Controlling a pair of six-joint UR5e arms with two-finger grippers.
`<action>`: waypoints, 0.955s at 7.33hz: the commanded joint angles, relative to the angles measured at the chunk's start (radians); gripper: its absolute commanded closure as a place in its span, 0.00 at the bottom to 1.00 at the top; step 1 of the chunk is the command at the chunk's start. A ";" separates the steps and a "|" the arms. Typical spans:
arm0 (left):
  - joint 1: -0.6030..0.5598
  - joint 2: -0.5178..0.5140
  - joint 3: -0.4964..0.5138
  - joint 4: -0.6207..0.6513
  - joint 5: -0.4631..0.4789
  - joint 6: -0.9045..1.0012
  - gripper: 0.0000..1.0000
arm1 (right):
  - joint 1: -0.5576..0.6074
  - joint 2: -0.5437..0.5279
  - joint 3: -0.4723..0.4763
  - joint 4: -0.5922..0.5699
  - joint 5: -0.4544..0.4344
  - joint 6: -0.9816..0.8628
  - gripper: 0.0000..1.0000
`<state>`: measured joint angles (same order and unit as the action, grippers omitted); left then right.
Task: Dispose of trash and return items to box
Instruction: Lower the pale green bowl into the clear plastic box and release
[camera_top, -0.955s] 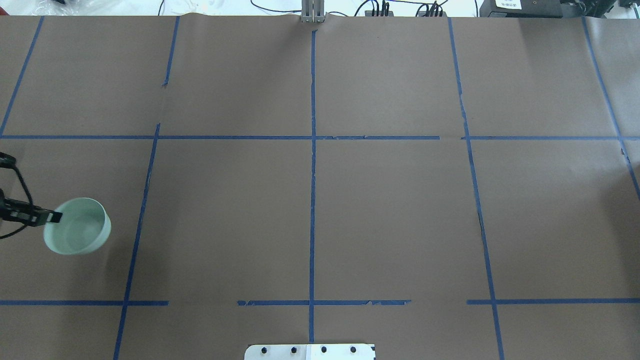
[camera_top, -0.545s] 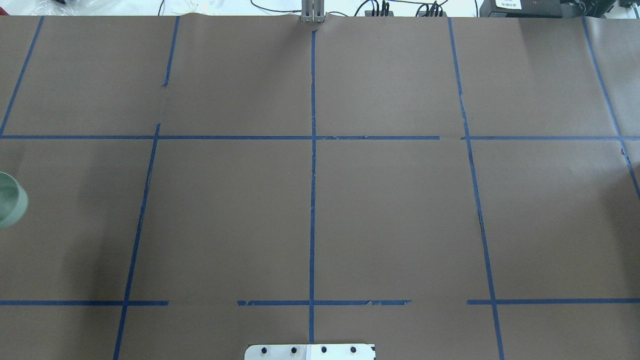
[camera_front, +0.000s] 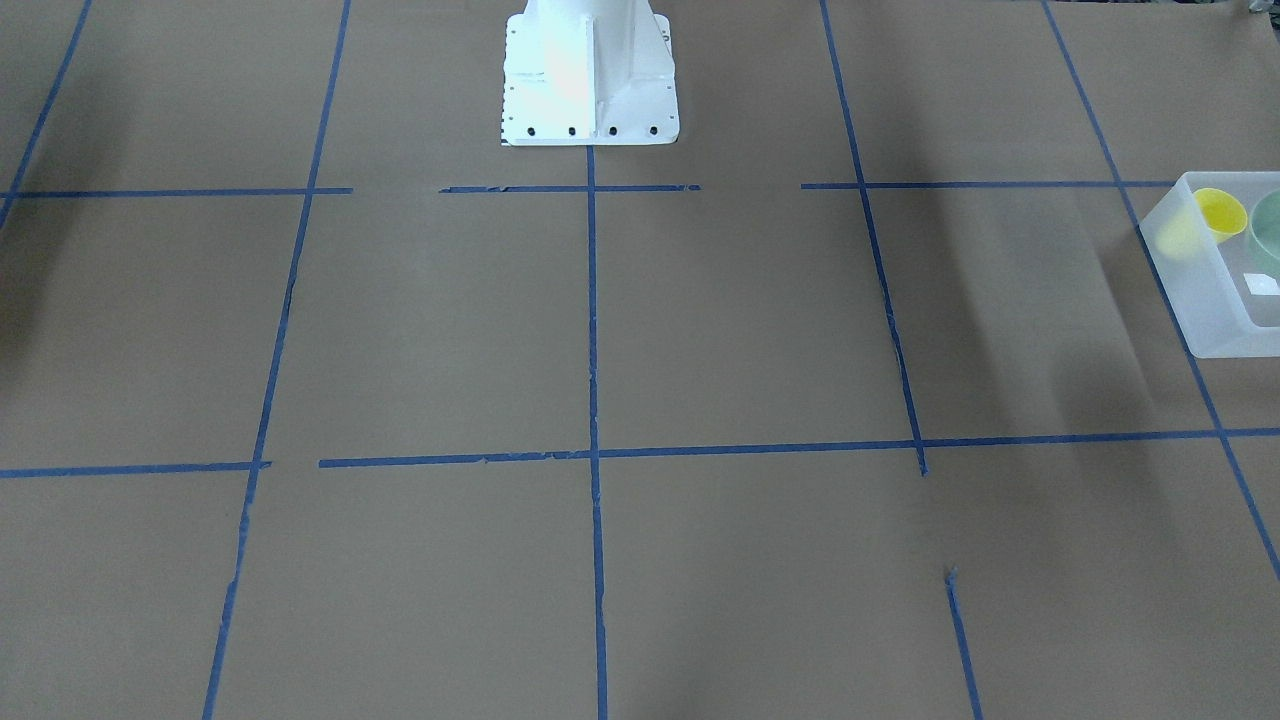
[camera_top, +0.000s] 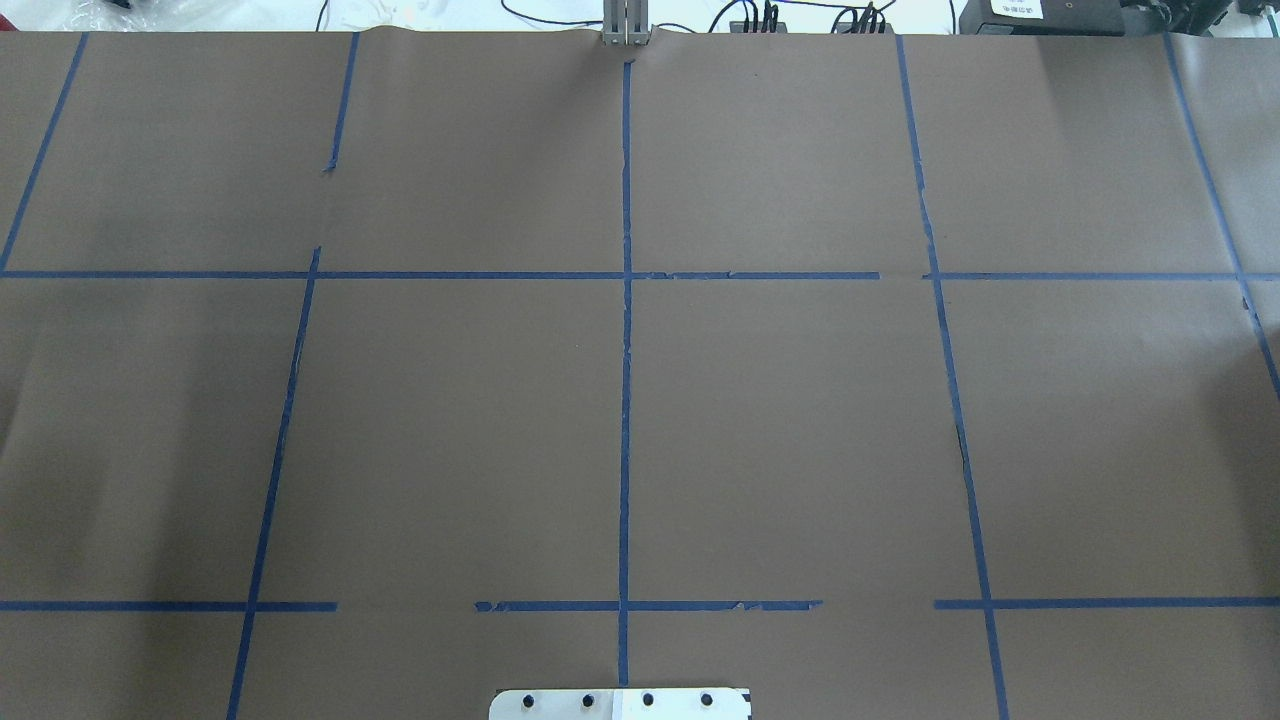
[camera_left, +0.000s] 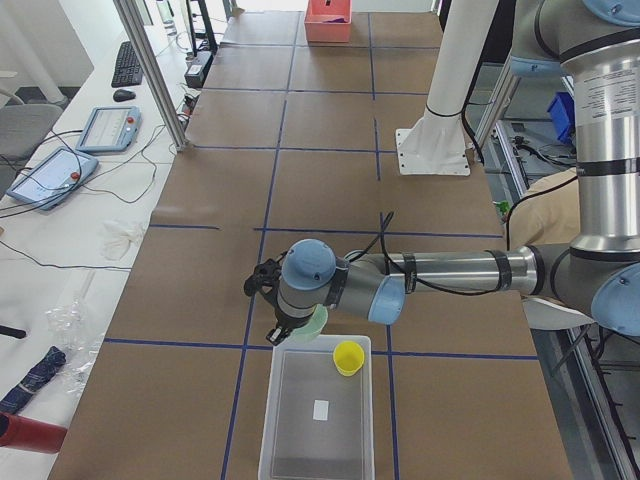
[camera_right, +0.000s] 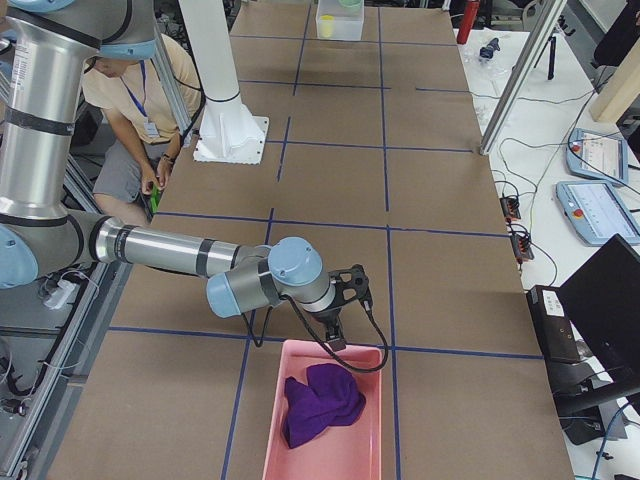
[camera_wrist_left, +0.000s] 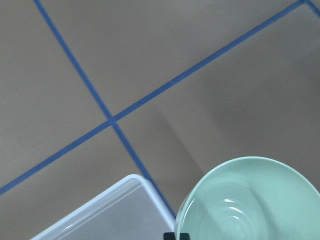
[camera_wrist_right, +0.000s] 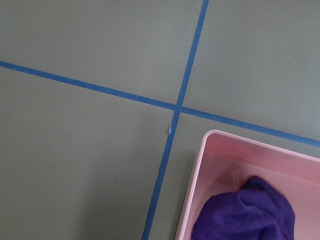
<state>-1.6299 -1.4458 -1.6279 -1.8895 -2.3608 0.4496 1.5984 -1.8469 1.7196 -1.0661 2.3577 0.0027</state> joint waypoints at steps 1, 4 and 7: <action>-0.022 -0.039 0.074 -0.002 0.040 0.011 1.00 | 0.000 0.000 0.000 0.002 0.000 0.000 0.00; -0.012 0.074 0.106 -0.262 0.043 -0.168 1.00 | 0.000 0.002 0.000 0.002 -0.003 -0.001 0.00; 0.074 0.107 0.108 -0.315 0.041 -0.233 1.00 | 0.000 0.002 0.000 0.002 -0.003 -0.001 0.00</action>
<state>-1.6021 -1.3455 -1.5204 -2.1901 -2.3189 0.2499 1.5984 -1.8454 1.7196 -1.0646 2.3548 0.0015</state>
